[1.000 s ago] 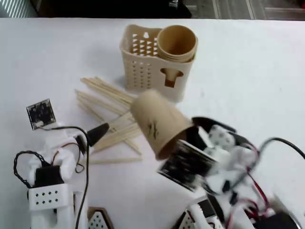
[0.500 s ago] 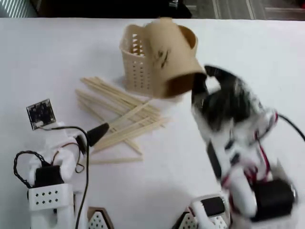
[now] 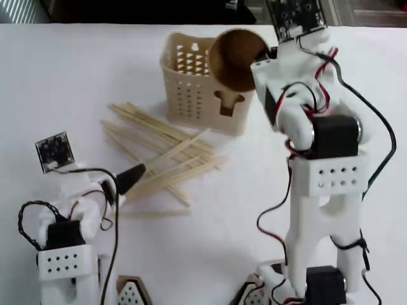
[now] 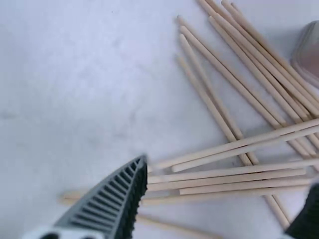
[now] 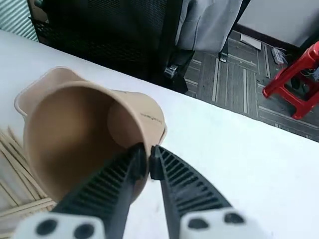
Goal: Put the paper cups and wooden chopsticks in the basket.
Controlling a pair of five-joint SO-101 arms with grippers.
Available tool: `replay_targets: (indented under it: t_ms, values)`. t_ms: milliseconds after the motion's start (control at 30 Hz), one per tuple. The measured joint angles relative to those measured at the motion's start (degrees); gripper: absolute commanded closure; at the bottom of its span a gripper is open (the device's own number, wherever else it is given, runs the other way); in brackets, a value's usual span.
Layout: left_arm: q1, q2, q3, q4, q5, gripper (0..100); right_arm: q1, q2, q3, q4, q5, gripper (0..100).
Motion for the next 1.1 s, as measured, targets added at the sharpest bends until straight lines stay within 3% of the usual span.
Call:
replay_targets:
  t_ms: [500, 800, 1100]
  values:
    - [0.0, 0.0, 0.0, 0.0, 0.0, 54, -0.7, 8.44, -5.71, 0.09, -2.11, 97.2]
    - [0.0, 0.0, 0.0, 0.0, 0.0, 54, -0.7, 9.76, -5.98, -3.25, -8.0, 80.6]
    - [0.0, 0.0, 0.0, 0.0, 0.0, 54, -1.23, 13.63, -5.98, -11.78, -11.34, 79.3]
